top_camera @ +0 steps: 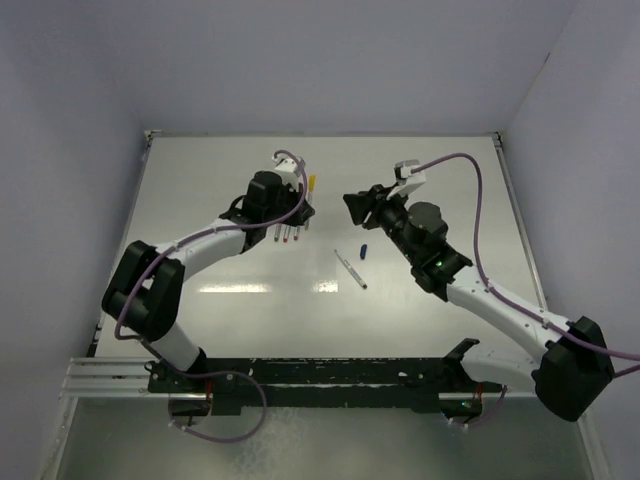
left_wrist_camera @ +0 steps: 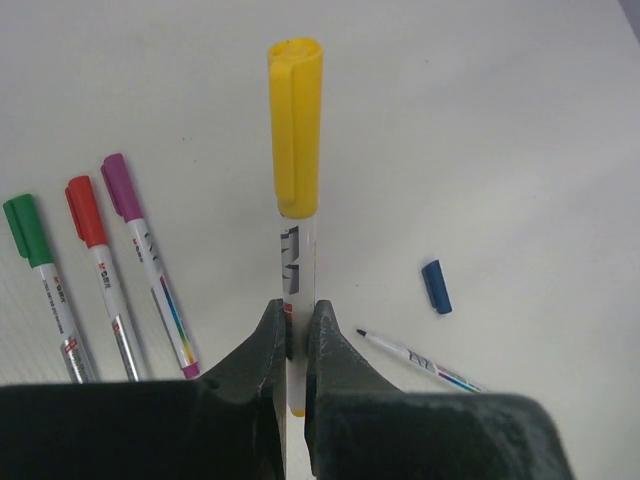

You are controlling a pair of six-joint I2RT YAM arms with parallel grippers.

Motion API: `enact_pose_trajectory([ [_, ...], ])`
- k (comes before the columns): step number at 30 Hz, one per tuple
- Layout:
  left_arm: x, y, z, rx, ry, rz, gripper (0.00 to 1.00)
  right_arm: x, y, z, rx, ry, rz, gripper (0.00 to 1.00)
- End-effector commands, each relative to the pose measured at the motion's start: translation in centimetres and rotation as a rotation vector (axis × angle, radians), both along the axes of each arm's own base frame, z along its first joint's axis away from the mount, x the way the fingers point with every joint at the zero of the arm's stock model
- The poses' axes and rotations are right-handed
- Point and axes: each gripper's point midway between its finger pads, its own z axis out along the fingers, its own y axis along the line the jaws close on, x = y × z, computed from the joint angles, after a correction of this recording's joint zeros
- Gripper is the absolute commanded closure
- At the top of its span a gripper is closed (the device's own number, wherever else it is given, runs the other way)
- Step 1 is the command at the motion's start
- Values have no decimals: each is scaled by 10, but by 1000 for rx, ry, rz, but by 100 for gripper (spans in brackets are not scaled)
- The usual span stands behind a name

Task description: Insert the pens into the pen caps

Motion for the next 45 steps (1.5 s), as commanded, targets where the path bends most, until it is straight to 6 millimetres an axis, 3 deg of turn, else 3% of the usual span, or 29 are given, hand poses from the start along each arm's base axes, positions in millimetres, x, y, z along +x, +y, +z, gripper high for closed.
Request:
enact_pose_trajectory([
  [1, 21, 5, -9, 101, 4, 50, 100, 2, -31, 26, -38, -65, -126, 54],
  [4, 32, 7, -25, 156, 54, 75, 99, 5, -35, 6, -99, -2, -151, 54],
  [10, 50, 5, -51, 251, 137, 97, 96, 15, -26, -46, -227, 163, -140, 53],
  [14, 57, -2, -64, 264, 176, 83, 94, 18, -19, -64, -261, 212, -119, 53],
  [23, 59, -14, -88, 248, 253, 59, 90, 18, -18, -80, -276, 245, -119, 52],
  [35, 51, -12, -113, 263, 342, 76, 81, 21, -13, -111, -358, 314, -88, 50],
  [45, 49, -11, -108, 242, 342, 91, 76, 23, -11, -125, -392, 337, -79, 49],
])
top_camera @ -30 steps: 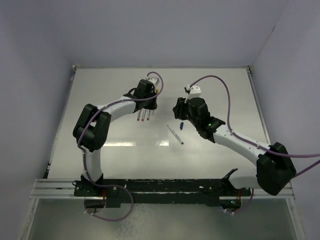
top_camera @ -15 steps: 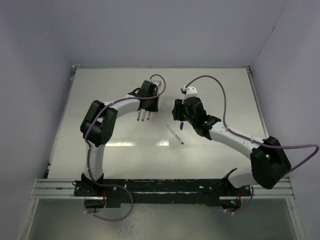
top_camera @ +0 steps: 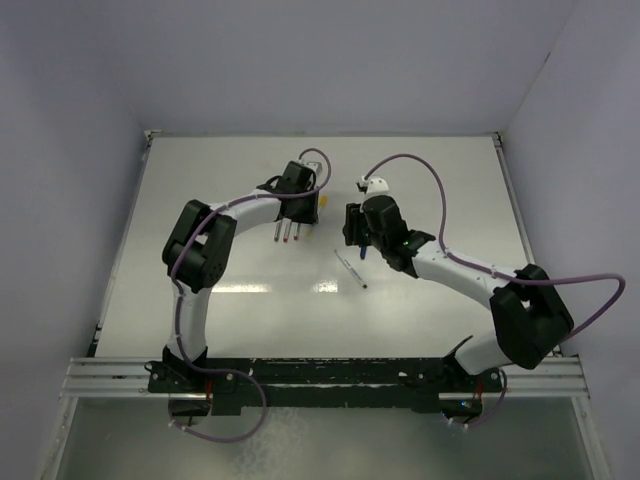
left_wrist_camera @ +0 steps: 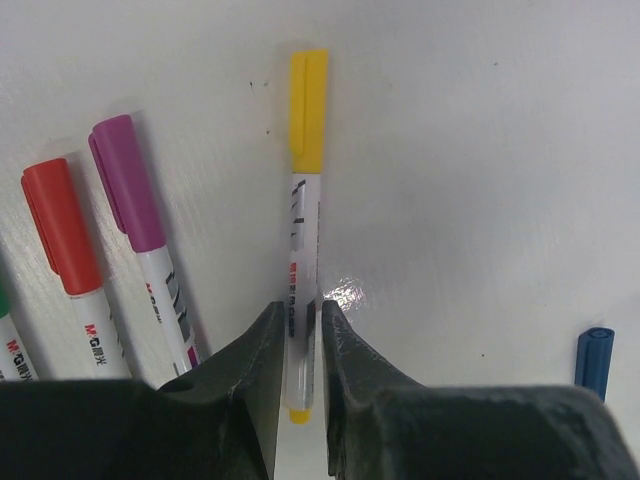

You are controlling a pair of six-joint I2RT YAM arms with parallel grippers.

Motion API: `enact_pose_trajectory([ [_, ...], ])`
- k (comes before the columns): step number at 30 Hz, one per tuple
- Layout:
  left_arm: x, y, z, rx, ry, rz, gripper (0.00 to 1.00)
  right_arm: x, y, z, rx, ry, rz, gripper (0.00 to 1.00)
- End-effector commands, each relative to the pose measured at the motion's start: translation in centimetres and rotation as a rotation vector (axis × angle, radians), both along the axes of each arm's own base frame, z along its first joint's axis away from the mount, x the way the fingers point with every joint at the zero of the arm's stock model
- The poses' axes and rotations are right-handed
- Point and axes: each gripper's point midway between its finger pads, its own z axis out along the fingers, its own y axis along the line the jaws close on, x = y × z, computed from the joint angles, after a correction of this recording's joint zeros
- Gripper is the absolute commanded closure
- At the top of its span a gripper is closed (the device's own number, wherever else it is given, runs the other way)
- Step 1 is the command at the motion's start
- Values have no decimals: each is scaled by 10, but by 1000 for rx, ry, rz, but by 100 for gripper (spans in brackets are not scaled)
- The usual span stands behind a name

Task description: Insert the pens into the pen caps

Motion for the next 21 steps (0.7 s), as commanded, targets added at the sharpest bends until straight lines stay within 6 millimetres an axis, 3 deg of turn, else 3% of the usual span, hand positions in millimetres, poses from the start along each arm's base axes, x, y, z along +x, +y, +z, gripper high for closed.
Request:
enact_pose_trajectory([
  [1, 2, -4, 12, -29, -12, 13, 76, 10, 8, 11, -1, -27, 22, 49],
  [7, 1, -5, 37, -58, -56, 9, 75, 10, 8, -11, -59, 26, 42, 51],
  [16, -8, 0, 121, -157, -231, 9, 74, 4, 8, -47, -138, 115, 83, 58],
  [21, -22, 9, 151, -192, -295, 15, 73, -5, 10, -65, -151, 166, 117, 61],
])
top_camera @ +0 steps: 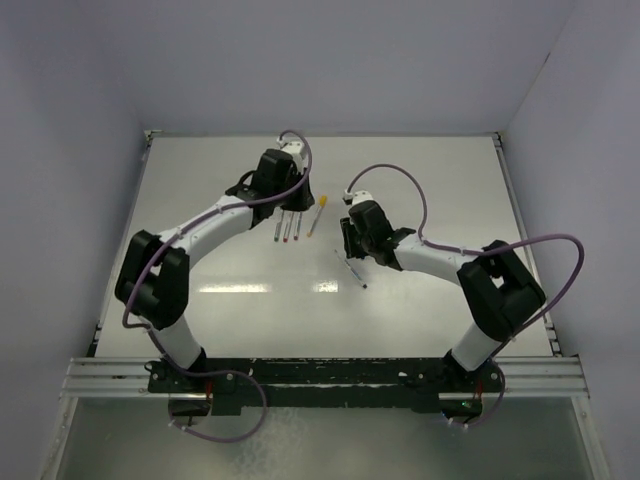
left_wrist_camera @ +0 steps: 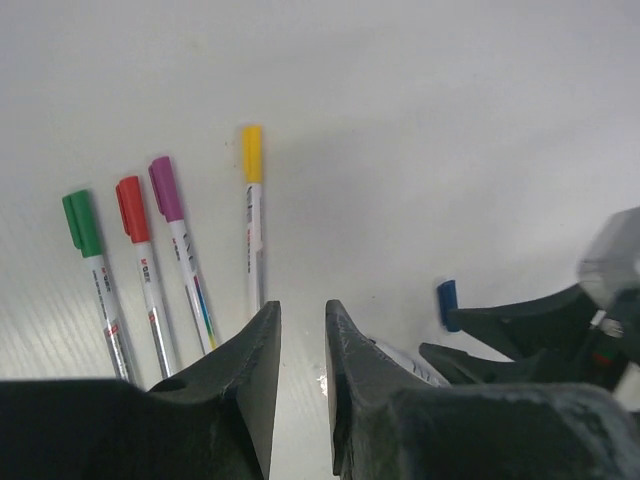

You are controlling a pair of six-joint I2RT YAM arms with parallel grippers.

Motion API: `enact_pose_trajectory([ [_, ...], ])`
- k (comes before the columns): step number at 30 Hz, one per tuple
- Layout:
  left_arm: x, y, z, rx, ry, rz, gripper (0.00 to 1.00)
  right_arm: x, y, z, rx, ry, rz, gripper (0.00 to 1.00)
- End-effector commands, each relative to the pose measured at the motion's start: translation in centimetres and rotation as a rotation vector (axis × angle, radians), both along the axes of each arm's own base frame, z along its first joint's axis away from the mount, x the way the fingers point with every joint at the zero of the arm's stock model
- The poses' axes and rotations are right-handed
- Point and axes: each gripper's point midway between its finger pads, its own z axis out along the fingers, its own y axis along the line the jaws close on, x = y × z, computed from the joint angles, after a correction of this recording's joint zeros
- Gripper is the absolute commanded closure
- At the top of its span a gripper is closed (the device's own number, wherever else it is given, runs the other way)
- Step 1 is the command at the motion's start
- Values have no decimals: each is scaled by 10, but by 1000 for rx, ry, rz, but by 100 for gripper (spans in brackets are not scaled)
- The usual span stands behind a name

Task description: Insert the pens into the pen caps

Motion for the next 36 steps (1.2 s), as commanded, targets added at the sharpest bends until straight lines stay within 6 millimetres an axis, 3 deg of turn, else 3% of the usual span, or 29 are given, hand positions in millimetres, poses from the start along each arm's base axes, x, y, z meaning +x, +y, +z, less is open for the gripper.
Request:
enact_pose_trajectory([
  [1, -5, 2, 46, -73, -115, 5, 73, 1, 11, 5, 19, 2, 53, 61],
  [7, -14, 8, 57, -86, -144, 13, 72, -9, 17, -5, 45, 37, 90, 60],
  [13, -19, 9, 54, -94, -133, 13, 71, -14, 19, -10, 45, 54, 109, 60],
  [24, -23, 10, 50, -105, -130, 11, 68, -29, 18, -36, -4, 128, 131, 62],
  [28, -24, 9, 47, -110, -124, 10, 67, -36, 12, -45, -36, 171, 124, 73],
  [31, -24, 9, 47, -110, -124, 9, 67, -45, 9, -53, -56, 218, 131, 99],
  [36, -24, 9, 44, -106, -121, 7, 66, -56, 16, -60, -36, 272, 156, 100],
])
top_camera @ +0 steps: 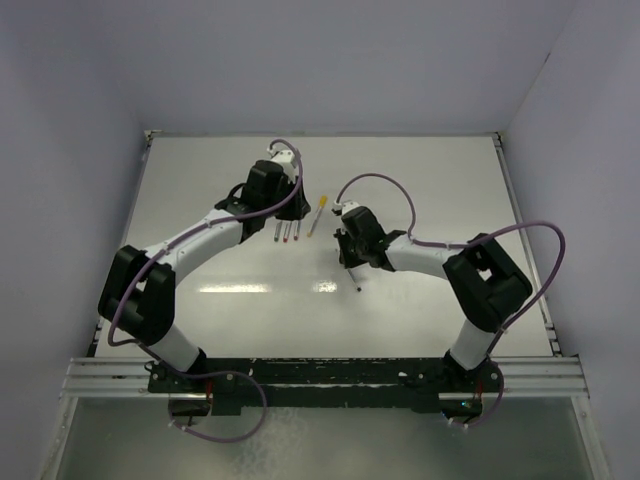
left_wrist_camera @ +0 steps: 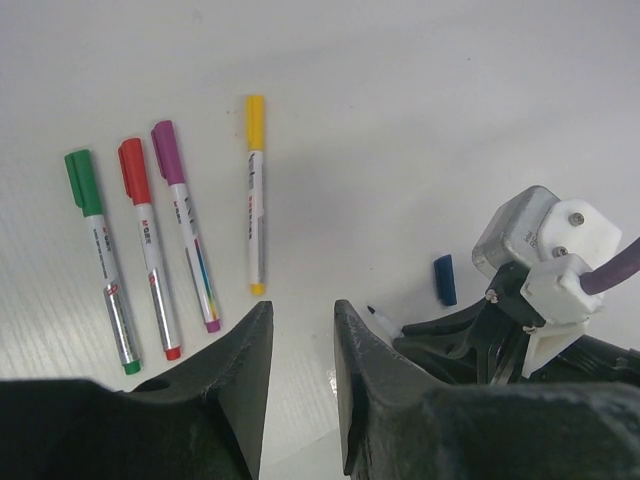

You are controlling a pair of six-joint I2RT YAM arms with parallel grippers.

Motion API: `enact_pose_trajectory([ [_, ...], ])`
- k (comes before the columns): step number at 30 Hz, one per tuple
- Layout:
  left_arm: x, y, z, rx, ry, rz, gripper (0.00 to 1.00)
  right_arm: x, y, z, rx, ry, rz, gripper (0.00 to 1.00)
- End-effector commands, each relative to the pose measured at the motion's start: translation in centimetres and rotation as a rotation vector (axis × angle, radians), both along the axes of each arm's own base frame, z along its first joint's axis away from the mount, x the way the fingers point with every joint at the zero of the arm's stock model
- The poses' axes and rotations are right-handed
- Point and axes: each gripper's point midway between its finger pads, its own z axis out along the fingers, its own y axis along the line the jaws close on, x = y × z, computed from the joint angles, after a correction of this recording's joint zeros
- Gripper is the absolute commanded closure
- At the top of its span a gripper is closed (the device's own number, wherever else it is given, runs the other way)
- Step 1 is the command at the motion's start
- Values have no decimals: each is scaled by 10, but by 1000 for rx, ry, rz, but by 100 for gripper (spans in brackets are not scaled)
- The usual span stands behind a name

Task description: Insert the pens into the pen caps

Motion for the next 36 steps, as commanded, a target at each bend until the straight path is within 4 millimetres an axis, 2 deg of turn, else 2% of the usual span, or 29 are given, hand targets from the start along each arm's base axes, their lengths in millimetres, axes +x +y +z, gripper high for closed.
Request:
enact_pose_trajectory([
  [1, 1, -5, 23, -51, -61, -7, 66, -28, -2, -24, -35, 138, 39, 100],
  [3, 1, -5, 22, -48, -58, -9, 66, -23, 5, -14, 2, 113, 38, 100],
  [5, 0, -4, 19, -42, -54, -12, 66, -12, 12, 5, 45, 58, 26, 100],
  [9, -4, -6, 14, -46, -65, -42, 66, 3, 22, 46, 151, -42, -20, 100],
  [11, -8, -11, 16, -79, -91, -81, 65, 14, 20, 70, 189, -133, -65, 100],
  [16, -31, -33, 38, -237, -206, -240, 65, 26, 9, 124, 309, -330, -145, 100],
  [20, -54, -50, 66, -381, -313, -380, 63, 21, 2, 168, 444, -481, -157, 100],
  [23, -73, -59, 80, -485, -363, -481, 62, 18, -5, 195, 517, -572, -166, 100],
  [28, -99, -72, 88, -670, -353, -618, 54, 12, -9, 225, 613, -659, -167, 100],
  [36, -102, -79, 80, -720, -325, -649, 50, 6, -10, 248, 713, -717, -164, 100],
])
